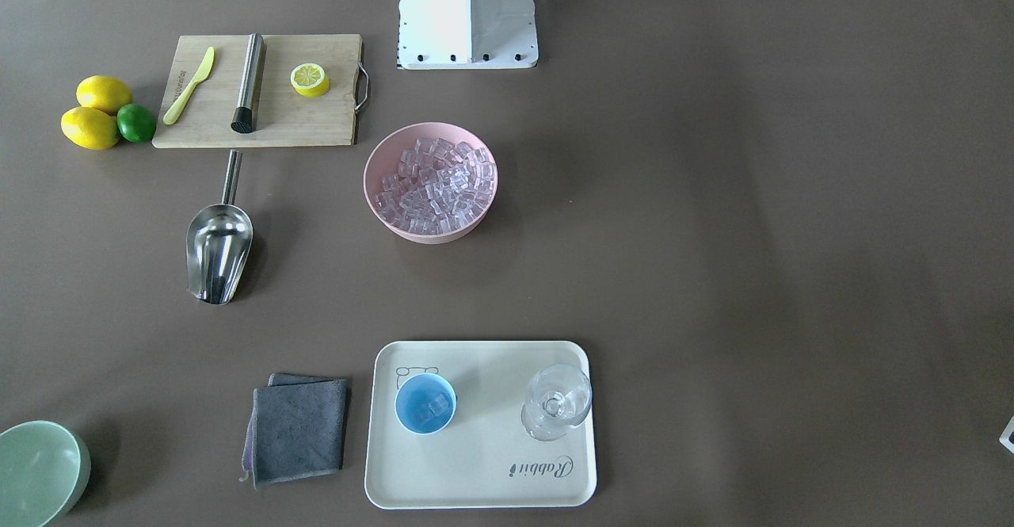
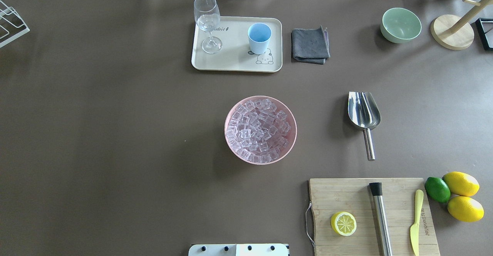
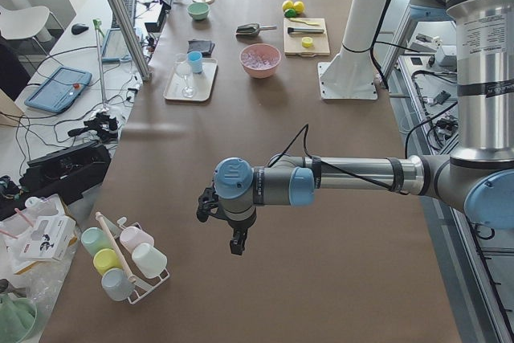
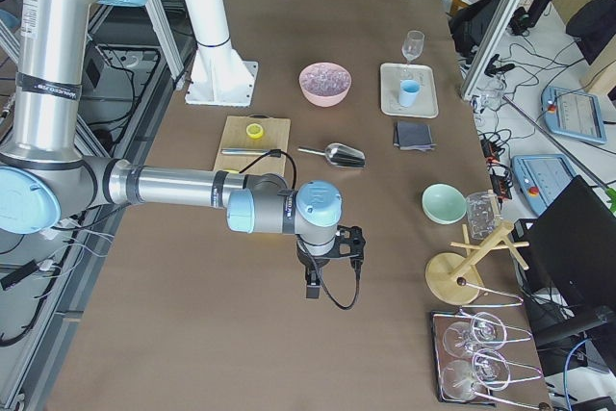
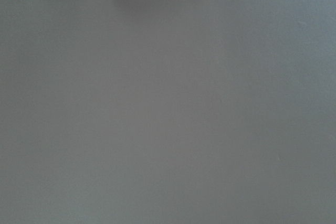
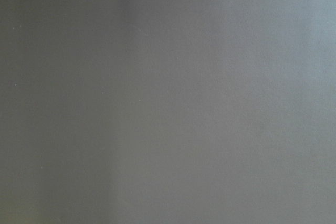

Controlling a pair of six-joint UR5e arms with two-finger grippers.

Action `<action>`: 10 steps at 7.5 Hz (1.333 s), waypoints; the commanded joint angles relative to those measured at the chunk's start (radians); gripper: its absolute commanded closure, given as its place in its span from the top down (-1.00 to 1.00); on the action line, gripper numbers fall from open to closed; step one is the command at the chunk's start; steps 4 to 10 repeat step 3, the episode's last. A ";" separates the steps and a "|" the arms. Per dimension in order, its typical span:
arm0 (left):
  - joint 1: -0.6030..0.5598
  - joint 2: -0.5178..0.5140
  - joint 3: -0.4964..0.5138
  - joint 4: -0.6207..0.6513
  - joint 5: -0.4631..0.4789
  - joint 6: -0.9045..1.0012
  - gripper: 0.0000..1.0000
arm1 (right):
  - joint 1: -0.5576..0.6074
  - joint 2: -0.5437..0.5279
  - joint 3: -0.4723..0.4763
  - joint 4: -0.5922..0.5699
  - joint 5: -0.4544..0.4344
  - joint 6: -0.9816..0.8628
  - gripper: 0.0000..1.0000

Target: Put ice in cup with scoop

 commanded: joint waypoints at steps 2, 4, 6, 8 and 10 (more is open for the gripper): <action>0.000 0.000 0.001 0.001 0.000 0.000 0.98 | 0.000 -0.001 0.000 0.000 -0.002 0.003 0.99; 0.000 0.000 0.001 0.001 0.000 0.000 0.98 | 0.000 0.000 -0.002 0.000 0.001 0.001 0.99; 0.000 0.000 0.001 0.001 0.000 0.000 0.98 | 0.000 0.000 -0.002 0.000 0.001 0.001 0.99; 0.000 0.000 0.001 0.001 0.000 0.000 0.98 | 0.000 0.000 -0.002 0.000 0.001 0.001 0.99; 0.000 0.000 0.001 0.001 0.000 0.000 0.98 | 0.000 0.000 -0.002 0.000 0.001 0.001 0.99</action>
